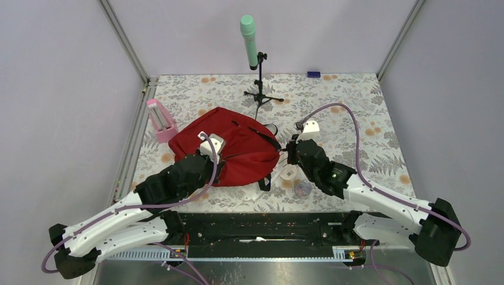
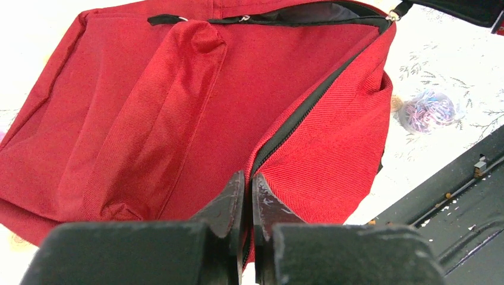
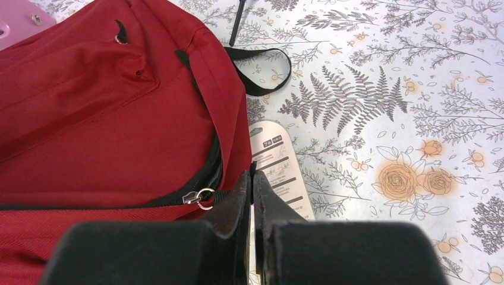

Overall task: Pack the student bag
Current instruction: Zip the student bag at the center of the board.

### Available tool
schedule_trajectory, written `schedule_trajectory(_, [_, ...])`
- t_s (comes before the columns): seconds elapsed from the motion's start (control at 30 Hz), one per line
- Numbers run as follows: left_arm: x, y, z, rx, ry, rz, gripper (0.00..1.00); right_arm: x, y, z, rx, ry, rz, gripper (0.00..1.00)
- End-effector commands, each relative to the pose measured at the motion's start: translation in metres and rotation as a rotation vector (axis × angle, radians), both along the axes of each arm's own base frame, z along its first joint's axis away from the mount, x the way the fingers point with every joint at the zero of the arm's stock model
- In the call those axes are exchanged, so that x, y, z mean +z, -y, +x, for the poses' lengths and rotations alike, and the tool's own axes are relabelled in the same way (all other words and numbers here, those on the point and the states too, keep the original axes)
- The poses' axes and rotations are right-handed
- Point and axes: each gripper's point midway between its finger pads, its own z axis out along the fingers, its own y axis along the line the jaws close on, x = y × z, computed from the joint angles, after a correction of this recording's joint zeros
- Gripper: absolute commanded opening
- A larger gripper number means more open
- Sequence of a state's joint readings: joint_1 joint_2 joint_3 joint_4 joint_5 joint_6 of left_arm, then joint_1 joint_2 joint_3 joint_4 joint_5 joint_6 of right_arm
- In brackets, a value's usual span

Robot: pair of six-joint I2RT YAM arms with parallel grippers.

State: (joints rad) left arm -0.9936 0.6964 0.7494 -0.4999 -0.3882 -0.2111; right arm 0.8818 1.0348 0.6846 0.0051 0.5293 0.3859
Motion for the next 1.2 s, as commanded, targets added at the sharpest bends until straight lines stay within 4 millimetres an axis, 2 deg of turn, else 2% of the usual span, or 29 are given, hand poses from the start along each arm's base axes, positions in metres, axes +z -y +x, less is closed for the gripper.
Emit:
schedule_trajectory(0.0, [0.027, -0.035, 0.009, 0.127, 0.069, 0.025, 0.0, 0.004, 0.015, 0.025, -0.076, 0.038, -0.058, 0.0])
schedule_trajectory(0.17, [0.032, -0.046, 0.002, 0.143, 0.074, 0.001, 0.0, -0.003, 0.005, 0.046, -0.057, 0.019, -0.07, 0.0])
schedule_trajectory(0.33, [0.037, -0.055, -0.004, 0.154, 0.079, -0.035, 0.0, -0.019, -0.006, 0.062, -0.04, -0.021, -0.104, 0.0])
schedule_trajectory(0.5, [0.037, -0.053, -0.008, 0.122, 0.068, -0.024, 0.0, -0.02, -0.022, 0.06, 0.03, -0.044, -0.069, 0.0])
schedule_trajectory(0.53, [0.037, -0.05, -0.008, 0.107, 0.066, -0.02, 0.02, -0.017, -0.027, 0.057, 0.063, -0.046, -0.051, 0.0])
schedule_trajectory(0.57, [0.038, -0.046, -0.008, 0.09, 0.064, -0.018, 0.09, -0.014, -0.033, 0.052, 0.105, -0.049, -0.031, 0.0])
schedule_trajectory(0.67, [0.047, -0.032, -0.004, 0.061, 0.073, -0.038, 0.6, -0.007, -0.049, 0.036, 0.215, -0.054, 0.047, 0.0])
schedule_trajectory(0.7, [0.051, -0.025, -0.002, 0.047, 0.075, -0.052, 0.73, -0.007, -0.052, 0.032, 0.236, -0.059, 0.07, 0.0])
schedule_trajectory(0.77, [0.061, -0.005, 0.002, -0.008, 0.092, -0.088, 0.87, -0.007, -0.056, 0.023, 0.267, -0.076, 0.107, 0.0])
schedule_trajectory(0.9, [0.074, 0.038, 0.013, -0.092, 0.107, -0.157, 0.93, -0.009, -0.059, 0.01, 0.298, -0.117, 0.152, 0.0])
schedule_trajectory(1.0, [0.08, 0.072, 0.017, -0.169, 0.095, -0.219, 0.94, -0.011, -0.057, 0.005, 0.299, -0.127, 0.166, 0.0])
schedule_trajectory(1.17, [0.061, 0.114, 0.023, -0.242, 0.015, -0.248, 0.94, -0.01, -0.047, 0.006, 0.261, -0.113, 0.151, 0.0])
